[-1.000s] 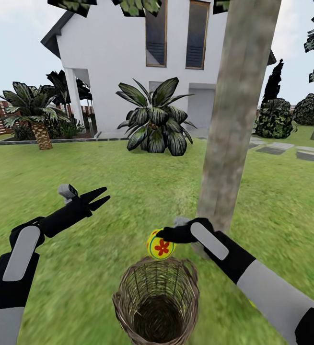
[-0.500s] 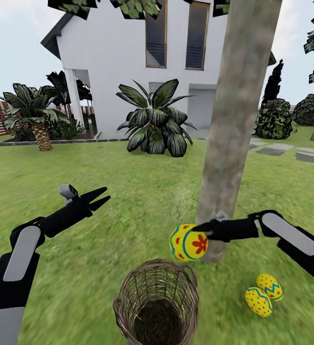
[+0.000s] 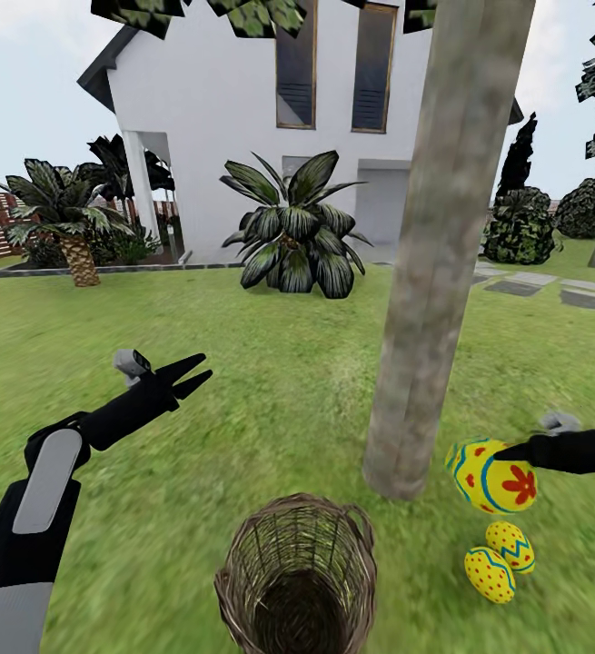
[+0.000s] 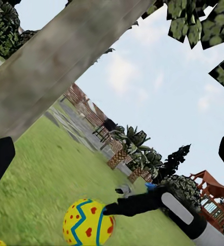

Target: Take the three Easter eggs out of the wicker basket on the lawn in the garden, then place them on the lawn next to a single tree (choose any tree) so that all three eggs are next to the same tree and none are left in the basket.

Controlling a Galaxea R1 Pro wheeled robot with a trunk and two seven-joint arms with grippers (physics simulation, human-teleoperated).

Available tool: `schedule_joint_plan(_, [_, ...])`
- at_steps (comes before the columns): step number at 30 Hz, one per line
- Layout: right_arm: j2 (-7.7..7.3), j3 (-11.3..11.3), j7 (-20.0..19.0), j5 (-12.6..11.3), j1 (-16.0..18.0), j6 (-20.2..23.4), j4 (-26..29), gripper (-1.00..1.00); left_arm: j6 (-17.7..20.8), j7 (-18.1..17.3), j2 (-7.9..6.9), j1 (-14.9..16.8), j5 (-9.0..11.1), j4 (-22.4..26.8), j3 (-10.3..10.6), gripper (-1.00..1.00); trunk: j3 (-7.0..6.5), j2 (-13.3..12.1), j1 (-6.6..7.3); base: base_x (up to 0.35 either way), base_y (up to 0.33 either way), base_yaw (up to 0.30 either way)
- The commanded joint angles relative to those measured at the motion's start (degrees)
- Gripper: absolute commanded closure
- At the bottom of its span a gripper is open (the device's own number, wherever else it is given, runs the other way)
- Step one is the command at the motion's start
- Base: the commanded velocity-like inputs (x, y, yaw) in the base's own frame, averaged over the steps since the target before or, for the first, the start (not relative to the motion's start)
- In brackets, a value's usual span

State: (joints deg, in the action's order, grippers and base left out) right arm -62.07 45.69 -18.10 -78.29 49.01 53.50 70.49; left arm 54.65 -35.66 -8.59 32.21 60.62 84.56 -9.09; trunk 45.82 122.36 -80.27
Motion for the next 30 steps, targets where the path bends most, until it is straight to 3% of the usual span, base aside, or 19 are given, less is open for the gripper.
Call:
schedule_joint_plan(1, [0.16, 0.73, -0.49, 5.38, 0.13, -1.98, -3.98, 1.00, 0.28, -0.20, -0.02, 0.05, -0.07, -0.01, 0.03, -1.00, 0.06, 0.03, 0.01, 0.000, -0.007, 0.000])
schedule_joint_plan(4, [2.61, 0.94, -0.52, 16.25, 0.06, -4.46, -10.28, 1.00, 0.28, -0.20, -0.03, 0.05, -0.07, -0.01, 0.27, -1.00, 0.06, 0.03, 0.01, -0.041, -0.177, 0.000])
schedule_joint_plan(6, [3.20, 0.97, -0.53, 18.58, 0.04, -4.74, -11.24, 1.00, 0.28, -0.20, -0.03, 0.05, -0.07, 0.02, 0.30, -1.00, 0.06, 0.03, 0.01, -0.093, -0.276, 0.000])
schedule_joint_plan(11, [4.76, 1.70, -0.23, 21.24, 0.03, -6.59, -11.34, 1.00, 0.28, -0.20, -0.03, 0.05, -0.07, 0.00, 0.30, -1.00, 0.06, 0.03, 0.01, -0.091, -0.291, 0.001])
schedule_joint_plan(13, [6.38, 1.82, -0.08, 24.00, 0.03, -6.77, -11.36, 1.00, 0.28, -0.20, -0.03, 0.05, -0.07, -0.01, 0.30, -1.00, 0.06, 0.03, 0.01, -0.023, -0.315, 0.126])
schedule_joint_plan(16, [10.34, 1.86, 0.06, 30.53, 0.03, -6.82, -11.72, 1.00, 0.28, -0.20, 0.01, 0.05, -0.07, -0.01, 0.30, -1.00, 0.06, 0.03, 0.01, -0.004, -0.276, 0.257])
schedule_joint_plan(19, [12.86, 1.86, 0.10, 32.16, 0.03, -7.22, -15.19, 1.00, 0.25, -0.27, -0.02, 0.05, -0.07, -0.01, 0.30, -1.00, 0.06, 0.03, 0.01, 0.000, -0.054, 0.284])
schedule_joint_plan(22, [17.18, 1.86, 2.61, 32.39, 0.03, -13.00, -21.89, 1.00, 0.22, -0.28, -0.03, 0.05, -0.07, -0.01, 0.30, -1.00, 0.06, 0.03, 0.01, 0.000, -0.005, 0.269])
schedule_joint_plan(26, [21.13, 1.86, 10.16, 32.41, 0.03, -16.98, -23.98, 1.00, 0.22, -0.28, -0.03, 0.05, -0.07, -0.01, 0.30, -1.00, 0.06, 0.03, 0.01, 0.000, 0.000, 0.044])
schedule_joint_plan(29, [26.64, 1.84, 20.32, 32.47, -0.70, -17.19, -23.93, 1.00, 0.19, -0.28, -0.03, 0.05, -0.07, -0.08, 0.30, -1.00, 0.06, 0.03, 0.01, 0.000, 0.000, 0.001])
schedule_joint_plan(30, [27.50, 1.85, 23.17, 32.45, -0.75, -17.20, -23.85, 1.00, 0.17, -0.27, -0.03, 0.05, -0.07, -0.09, 0.30, -1.00, 0.06, 0.03, 0.01, 0.000, 0.000, 0.000])
